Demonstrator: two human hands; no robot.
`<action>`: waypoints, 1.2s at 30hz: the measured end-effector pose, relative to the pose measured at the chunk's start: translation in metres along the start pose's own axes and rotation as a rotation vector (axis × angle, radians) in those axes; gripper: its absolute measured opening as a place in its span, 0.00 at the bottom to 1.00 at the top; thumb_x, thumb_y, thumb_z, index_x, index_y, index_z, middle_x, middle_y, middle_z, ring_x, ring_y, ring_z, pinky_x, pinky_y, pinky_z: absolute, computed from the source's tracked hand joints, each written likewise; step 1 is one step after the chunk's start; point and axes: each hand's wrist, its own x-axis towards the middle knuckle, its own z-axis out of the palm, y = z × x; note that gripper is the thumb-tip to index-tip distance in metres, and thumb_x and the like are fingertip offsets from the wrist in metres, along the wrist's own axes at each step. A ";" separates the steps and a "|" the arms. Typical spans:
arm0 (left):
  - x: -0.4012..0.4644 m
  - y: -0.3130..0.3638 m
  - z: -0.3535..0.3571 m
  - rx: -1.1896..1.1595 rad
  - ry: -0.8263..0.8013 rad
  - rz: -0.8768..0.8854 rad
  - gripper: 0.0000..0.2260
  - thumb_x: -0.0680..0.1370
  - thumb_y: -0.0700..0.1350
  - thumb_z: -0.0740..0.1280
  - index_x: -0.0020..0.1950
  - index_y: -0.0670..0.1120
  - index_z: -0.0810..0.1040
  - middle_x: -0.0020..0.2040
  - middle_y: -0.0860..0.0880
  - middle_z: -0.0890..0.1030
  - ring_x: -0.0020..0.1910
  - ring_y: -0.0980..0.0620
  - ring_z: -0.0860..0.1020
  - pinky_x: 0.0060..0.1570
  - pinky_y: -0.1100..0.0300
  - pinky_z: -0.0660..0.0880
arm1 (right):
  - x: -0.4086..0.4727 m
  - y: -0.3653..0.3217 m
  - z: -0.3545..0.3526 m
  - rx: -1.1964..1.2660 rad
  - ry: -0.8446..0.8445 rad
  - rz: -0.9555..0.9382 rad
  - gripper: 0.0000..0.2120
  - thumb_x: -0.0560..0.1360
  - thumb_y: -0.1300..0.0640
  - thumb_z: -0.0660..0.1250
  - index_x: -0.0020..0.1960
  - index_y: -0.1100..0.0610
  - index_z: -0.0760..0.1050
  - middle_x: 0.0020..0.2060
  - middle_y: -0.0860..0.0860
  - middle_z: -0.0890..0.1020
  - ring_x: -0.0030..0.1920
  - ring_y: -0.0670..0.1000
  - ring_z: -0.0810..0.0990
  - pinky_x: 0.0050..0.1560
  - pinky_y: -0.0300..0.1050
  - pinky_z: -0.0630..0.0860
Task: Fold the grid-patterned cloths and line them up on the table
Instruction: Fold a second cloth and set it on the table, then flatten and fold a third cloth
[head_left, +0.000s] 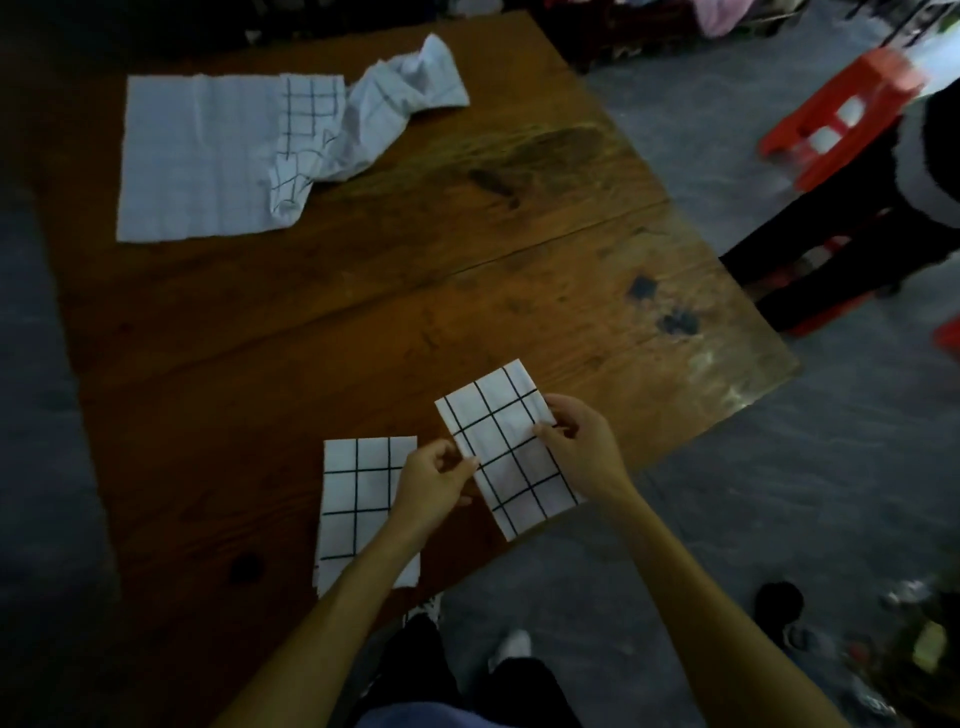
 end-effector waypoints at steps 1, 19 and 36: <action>0.004 -0.004 0.001 -0.007 0.016 -0.023 0.01 0.78 0.41 0.67 0.46 0.45 0.76 0.46 0.45 0.79 0.44 0.51 0.80 0.36 0.63 0.79 | 0.007 0.006 0.001 -0.030 -0.029 0.008 0.15 0.76 0.58 0.68 0.62 0.50 0.76 0.52 0.41 0.82 0.52 0.41 0.80 0.52 0.41 0.78; -0.072 0.086 -0.001 0.321 0.530 0.164 0.13 0.80 0.51 0.61 0.63 0.49 0.74 0.55 0.54 0.76 0.53 0.58 0.73 0.43 0.68 0.69 | 0.020 -0.080 -0.047 -0.284 -0.282 -0.466 0.17 0.80 0.51 0.61 0.68 0.51 0.70 0.59 0.48 0.79 0.55 0.44 0.76 0.50 0.37 0.73; -0.300 0.168 -0.157 0.572 1.008 0.424 0.29 0.76 0.65 0.53 0.69 0.48 0.71 0.68 0.48 0.73 0.65 0.50 0.72 0.65 0.51 0.69 | -0.146 -0.325 0.014 -0.532 -0.403 -1.217 0.20 0.81 0.48 0.58 0.72 0.50 0.66 0.69 0.50 0.72 0.67 0.48 0.70 0.60 0.36 0.64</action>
